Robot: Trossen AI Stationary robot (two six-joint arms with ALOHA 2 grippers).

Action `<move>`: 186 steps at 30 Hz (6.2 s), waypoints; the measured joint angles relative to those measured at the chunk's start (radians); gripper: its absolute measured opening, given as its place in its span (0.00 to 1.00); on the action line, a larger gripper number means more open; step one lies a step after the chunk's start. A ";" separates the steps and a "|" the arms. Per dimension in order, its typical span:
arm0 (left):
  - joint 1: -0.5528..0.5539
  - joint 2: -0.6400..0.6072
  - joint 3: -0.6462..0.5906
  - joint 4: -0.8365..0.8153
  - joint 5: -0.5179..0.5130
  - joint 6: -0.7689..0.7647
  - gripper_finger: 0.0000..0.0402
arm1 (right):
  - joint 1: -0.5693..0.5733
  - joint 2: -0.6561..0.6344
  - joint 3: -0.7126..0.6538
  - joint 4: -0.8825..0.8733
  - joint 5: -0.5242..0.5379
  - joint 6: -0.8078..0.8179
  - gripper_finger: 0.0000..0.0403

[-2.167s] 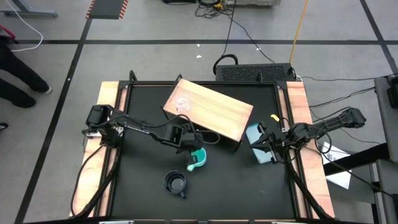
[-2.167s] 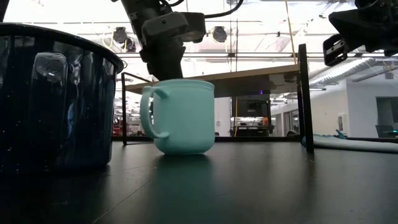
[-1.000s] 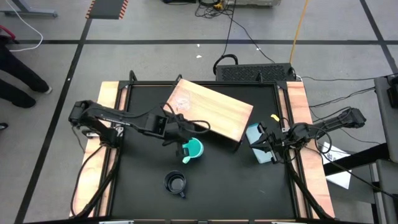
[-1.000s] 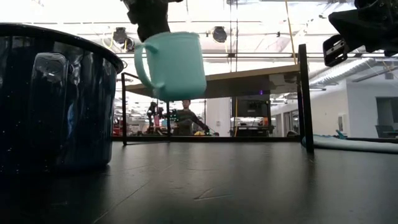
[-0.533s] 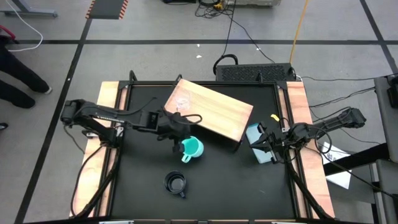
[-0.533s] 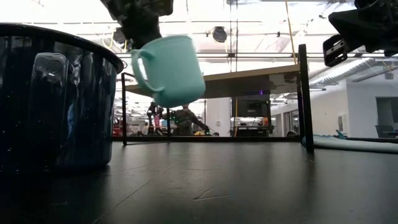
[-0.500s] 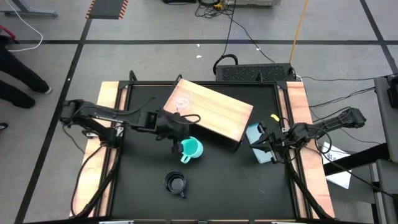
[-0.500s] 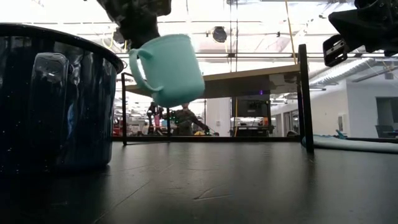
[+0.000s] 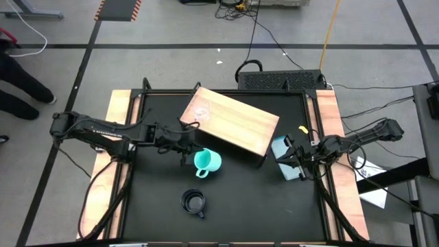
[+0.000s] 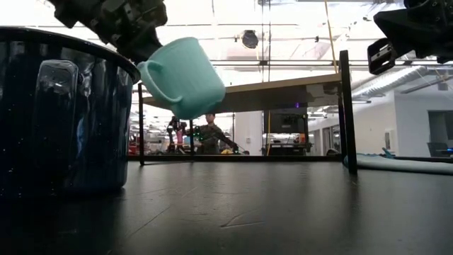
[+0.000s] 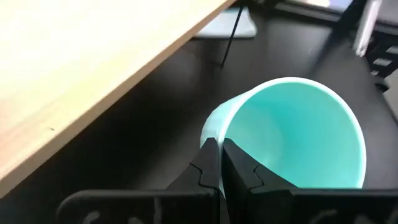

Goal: Stack small to large cups/mugs on shelf
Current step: Put the light blue mug on the shelf

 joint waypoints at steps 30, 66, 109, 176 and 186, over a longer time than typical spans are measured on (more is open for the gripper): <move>0.013 -0.094 -0.287 0.438 0.019 -0.011 0.00 | 0.000 -0.001 0.000 0.005 0.000 0.000 0.00; 0.145 0.079 0.337 -0.067 0.002 0.107 0.00 | 0.000 -0.001 0.000 0.005 0.000 -0.004 0.00; 0.317 0.681 1.313 -1.024 -0.007 0.010 0.00 | 0.000 -0.001 0.000 0.004 -0.001 0.003 0.00; 0.347 0.787 1.401 -1.118 -0.012 0.161 0.00 | 0.000 0.013 0.000 0.004 -0.001 0.000 0.00; 0.317 0.790 1.449 -1.158 -0.051 0.175 0.00 | 0.000 0.013 0.000 0.004 -0.001 0.000 0.00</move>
